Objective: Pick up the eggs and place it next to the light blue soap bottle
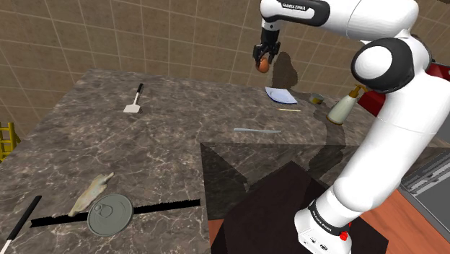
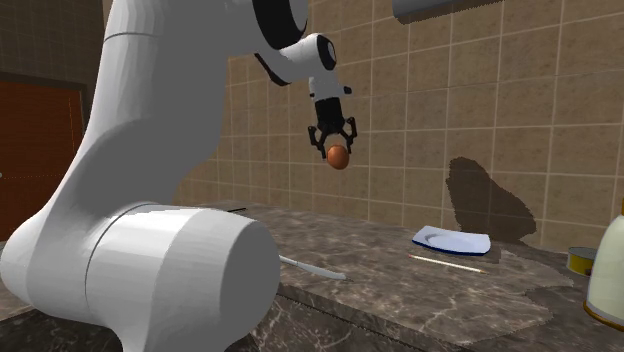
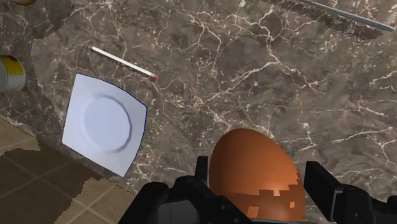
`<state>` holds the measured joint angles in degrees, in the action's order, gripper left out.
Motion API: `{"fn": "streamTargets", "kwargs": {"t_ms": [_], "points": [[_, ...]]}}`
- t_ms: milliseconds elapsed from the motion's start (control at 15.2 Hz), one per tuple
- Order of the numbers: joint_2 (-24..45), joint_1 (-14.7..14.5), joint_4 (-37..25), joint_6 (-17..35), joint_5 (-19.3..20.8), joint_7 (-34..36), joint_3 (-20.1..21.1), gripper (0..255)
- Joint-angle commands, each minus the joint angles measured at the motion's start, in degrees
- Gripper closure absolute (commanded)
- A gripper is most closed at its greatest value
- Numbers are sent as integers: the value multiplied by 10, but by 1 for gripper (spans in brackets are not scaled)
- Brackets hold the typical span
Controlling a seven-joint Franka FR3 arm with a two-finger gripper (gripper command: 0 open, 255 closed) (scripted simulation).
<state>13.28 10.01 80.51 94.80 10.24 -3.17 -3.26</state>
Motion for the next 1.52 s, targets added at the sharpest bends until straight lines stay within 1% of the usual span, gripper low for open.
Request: {"fn": "streamTargets", "kwargs": {"t_ms": [0,528,924,990,1188,1452], "points": [[4,0,-20,-16,0,-3,0,255],[28,0,-117,-88,-2,-16,-1,255],[60,0,-213,-151,-2,-27,-2,255],[60,0,-215,-152,-2,-27,-2,255],[7,22,-135,-120,-4,-54,-12,255],[-47,49,-58,-89,-4,-95,-29,255]]}}
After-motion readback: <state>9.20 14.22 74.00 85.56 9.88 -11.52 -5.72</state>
